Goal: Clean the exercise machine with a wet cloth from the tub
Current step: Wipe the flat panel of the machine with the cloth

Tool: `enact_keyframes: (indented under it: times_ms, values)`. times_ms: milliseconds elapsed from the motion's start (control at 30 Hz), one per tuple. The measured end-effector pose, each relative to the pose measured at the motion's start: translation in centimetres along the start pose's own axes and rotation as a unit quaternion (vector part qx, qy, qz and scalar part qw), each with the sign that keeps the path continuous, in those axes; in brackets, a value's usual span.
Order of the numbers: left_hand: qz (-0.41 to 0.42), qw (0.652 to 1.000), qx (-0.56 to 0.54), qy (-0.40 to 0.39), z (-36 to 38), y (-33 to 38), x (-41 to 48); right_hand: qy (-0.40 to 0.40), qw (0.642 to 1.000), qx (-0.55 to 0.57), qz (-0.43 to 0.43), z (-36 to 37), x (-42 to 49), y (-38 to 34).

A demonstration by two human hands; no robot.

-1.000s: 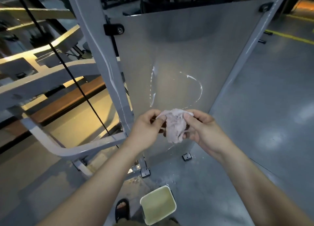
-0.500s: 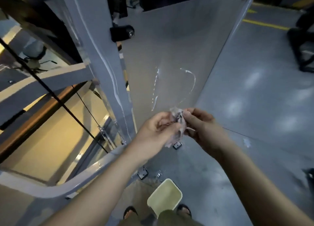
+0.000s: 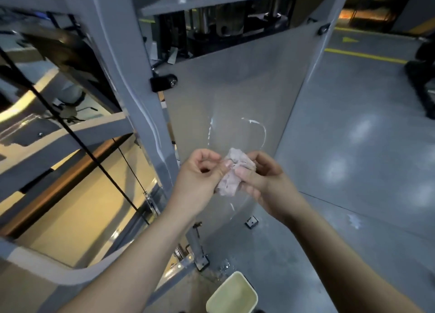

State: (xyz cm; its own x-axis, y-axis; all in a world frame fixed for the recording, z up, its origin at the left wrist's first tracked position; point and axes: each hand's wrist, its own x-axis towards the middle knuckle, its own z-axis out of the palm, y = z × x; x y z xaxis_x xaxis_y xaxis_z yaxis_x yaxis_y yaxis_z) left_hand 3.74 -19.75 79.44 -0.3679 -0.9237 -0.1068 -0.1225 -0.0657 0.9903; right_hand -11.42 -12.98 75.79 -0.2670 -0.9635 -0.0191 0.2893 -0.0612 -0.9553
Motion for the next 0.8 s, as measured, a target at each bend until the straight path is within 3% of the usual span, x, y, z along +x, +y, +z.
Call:
enact_keyframes:
  times_ms: [133,233,367,467,567,700,800]
  values:
    - [0.091,0.984,0.145,0.059,-0.4,1.7,-0.5,0.037,0.996,-0.059,-0.056,0.2,1.7,-2.2]
    - [0.184,0.947,0.246,0.098,-1.3,2.4,-0.5,0.086,0.976,-0.136,-0.143,0.4,3.7,-4.5]
    - [0.336,0.841,0.392,0.162,-2.1,3.8,-0.5,0.114,0.922,-0.234,-0.288,1.6,6.6,-7.8]
    - [0.422,0.756,0.461,0.194,-2.3,5.0,-0.6,0.126,0.852,-0.302,-0.408,3.3,8.3,-8.7]
    - [0.424,0.702,0.529,0.218,-2.5,6.0,-0.2,0.109,0.783,-0.360,-0.496,4.2,9.6,-6.6]
    - [0.400,0.652,0.598,0.242,-2.8,7.0,0.8,0.067,0.754,-0.459,-0.466,2.7,9.8,-2.4]
    - [0.393,0.618,0.634,0.249,-3.1,7.4,1.8,0.053,0.740,-0.481,-0.467,2.0,9.6,-3.5]
